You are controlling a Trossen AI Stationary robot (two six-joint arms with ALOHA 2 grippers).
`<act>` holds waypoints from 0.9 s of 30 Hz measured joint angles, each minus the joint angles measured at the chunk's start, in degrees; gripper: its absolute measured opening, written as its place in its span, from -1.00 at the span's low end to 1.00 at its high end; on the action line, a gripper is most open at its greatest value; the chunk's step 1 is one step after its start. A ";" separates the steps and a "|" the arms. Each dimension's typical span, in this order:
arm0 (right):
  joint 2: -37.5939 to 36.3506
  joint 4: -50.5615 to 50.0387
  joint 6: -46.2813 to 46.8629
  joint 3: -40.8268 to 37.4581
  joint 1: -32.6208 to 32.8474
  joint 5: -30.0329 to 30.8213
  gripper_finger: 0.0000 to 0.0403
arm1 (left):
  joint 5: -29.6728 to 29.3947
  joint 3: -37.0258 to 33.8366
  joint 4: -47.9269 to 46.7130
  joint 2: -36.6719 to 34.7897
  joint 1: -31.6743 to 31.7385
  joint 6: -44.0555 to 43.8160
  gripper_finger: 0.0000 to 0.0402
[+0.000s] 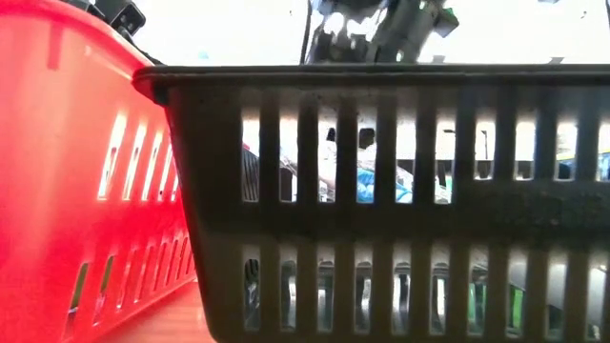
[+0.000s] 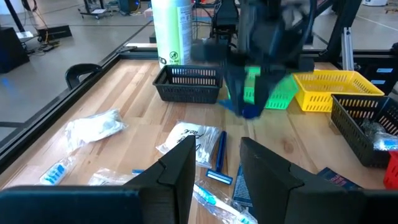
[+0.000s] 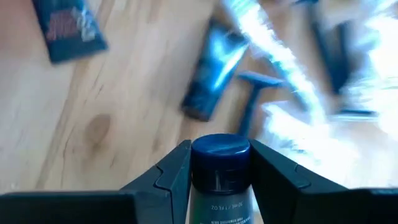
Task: Pick & Place Travel size toiletries
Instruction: Put the blue shaving cream into the top black bin
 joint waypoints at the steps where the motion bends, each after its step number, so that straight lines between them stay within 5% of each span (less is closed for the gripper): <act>1: -1.08 0.54 0.44 0.00 0.00 0.88 -0.33 | 0.01 0.00 0.05 -0.02 0.00 0.01 -0.38; 13: -14.95 -6.38 13.21 0.02 -0.55 13.31 -0.34 | 0.02 0.02 -0.46 -0.02 0.00 0.01 -0.38; 27: -16.44 -17.00 29.01 -2.85 -8.67 13.06 -0.36 | 0.00 0.02 -0.89 0.00 0.00 0.00 -0.38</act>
